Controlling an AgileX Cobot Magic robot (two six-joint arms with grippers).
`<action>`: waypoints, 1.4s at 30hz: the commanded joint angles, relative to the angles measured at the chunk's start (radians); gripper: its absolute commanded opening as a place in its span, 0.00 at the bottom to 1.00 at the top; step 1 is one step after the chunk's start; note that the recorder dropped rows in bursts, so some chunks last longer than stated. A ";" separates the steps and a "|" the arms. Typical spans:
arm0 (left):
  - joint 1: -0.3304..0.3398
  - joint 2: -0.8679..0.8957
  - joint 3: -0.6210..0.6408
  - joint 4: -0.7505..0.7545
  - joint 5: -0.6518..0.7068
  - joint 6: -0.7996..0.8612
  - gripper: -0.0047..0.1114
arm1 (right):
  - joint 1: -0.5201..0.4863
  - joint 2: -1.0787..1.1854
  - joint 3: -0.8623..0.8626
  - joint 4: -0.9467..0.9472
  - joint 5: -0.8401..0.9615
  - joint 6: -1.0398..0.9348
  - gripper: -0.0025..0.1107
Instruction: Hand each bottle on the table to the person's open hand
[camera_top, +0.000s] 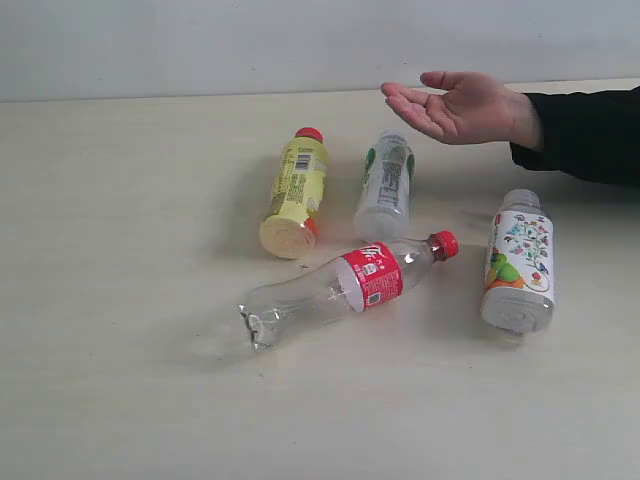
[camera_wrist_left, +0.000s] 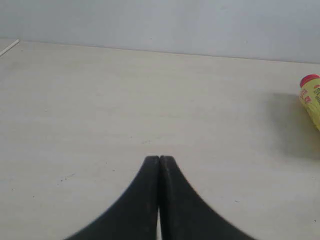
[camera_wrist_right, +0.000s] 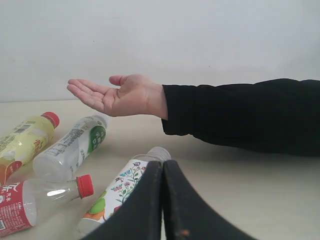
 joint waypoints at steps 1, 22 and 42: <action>0.001 -0.006 -0.001 -0.002 -0.011 -0.004 0.04 | -0.004 -0.007 0.005 0.003 -0.011 -0.001 0.02; 0.001 -0.006 -0.001 -0.002 -0.011 -0.004 0.04 | -0.004 -0.007 0.005 0.003 -0.011 -0.001 0.02; 0.001 -0.006 -0.001 -0.601 -0.377 -0.155 0.04 | -0.004 -0.007 0.005 0.003 -0.008 -0.001 0.02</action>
